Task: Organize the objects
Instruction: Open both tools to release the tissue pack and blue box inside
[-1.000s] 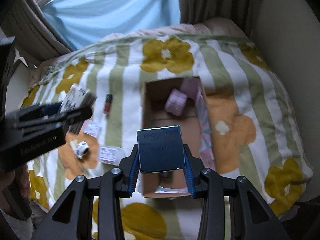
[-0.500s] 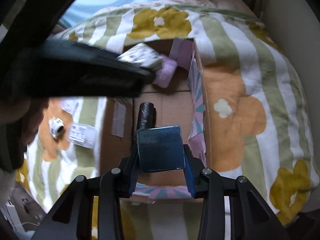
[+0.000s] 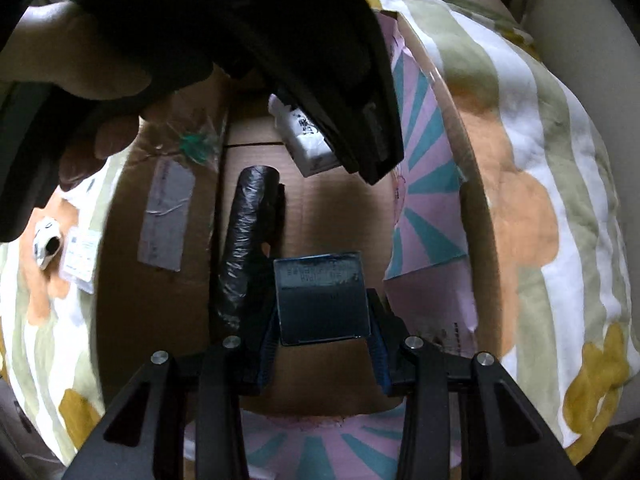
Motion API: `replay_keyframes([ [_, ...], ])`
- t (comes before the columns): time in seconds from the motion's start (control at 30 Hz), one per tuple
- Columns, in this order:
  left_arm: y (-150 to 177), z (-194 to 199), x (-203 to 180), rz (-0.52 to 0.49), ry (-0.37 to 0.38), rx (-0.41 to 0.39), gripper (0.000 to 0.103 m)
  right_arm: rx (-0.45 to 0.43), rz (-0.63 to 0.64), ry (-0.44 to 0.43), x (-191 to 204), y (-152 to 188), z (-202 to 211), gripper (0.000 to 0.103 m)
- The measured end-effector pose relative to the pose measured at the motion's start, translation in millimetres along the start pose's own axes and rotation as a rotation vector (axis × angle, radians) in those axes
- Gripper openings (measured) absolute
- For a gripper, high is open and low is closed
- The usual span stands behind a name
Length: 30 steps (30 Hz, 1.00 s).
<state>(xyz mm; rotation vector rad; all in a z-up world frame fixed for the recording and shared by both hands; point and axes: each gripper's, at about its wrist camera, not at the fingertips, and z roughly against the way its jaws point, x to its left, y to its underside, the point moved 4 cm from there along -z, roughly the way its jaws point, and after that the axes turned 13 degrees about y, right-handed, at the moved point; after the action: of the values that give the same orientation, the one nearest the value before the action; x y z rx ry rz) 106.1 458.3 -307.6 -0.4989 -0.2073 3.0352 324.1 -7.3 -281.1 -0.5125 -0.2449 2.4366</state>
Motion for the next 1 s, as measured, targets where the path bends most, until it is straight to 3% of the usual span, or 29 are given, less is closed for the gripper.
replay_keyframes([
  [0.2, -2.8, -4.5, -4.4, -0.04, -0.001, 0.009, 0.044, 0.015, -0.048, -0.046, -1.6, -0.3, -8.0, 0.037],
  [0.27, -5.1, -1.3, -7.1, -0.052, -0.02, 0.004, 0.047, 0.013, -0.068, -0.076, -2.9, -0.7, -7.9, 0.044],
  [0.37, -6.8, 7.0, -13.6, -0.08, -0.026, -0.016, 0.101, -0.004, -0.079, -0.137, -1.0, -0.6, -3.4, 0.072],
  [0.4, -7.4, 11.1, -16.6, -0.096, -0.022, -0.034, 0.103, -0.01, -0.07, -0.174, 3.8, 0.0, -0.7, 0.088],
  [0.43, -7.7, 12.9, -18.6, -0.105, -0.018, -0.039, 0.103, -0.014, -0.062, -0.189, 7.4, 0.8, 1.1, 0.097],
  [0.5, -8.0, 14.0, -20.8, -0.121, -0.028, -0.037, 0.103, -0.046, -0.049, -0.141, 10.4, 1.8, 5.5, 0.098],
  [0.77, -4.3, 18.2, -16.0, -0.111, -0.052, -0.038, 0.103, -0.051, -0.048, -0.154, 0.9, 3.7, 4.3, 0.098],
  [1.0, 10.2, 34.1, -19.7, -0.104, -0.085, -0.036, 0.103, -0.04, 0.011, -0.094, -8.0, 2.7, 12.5, 0.098],
])
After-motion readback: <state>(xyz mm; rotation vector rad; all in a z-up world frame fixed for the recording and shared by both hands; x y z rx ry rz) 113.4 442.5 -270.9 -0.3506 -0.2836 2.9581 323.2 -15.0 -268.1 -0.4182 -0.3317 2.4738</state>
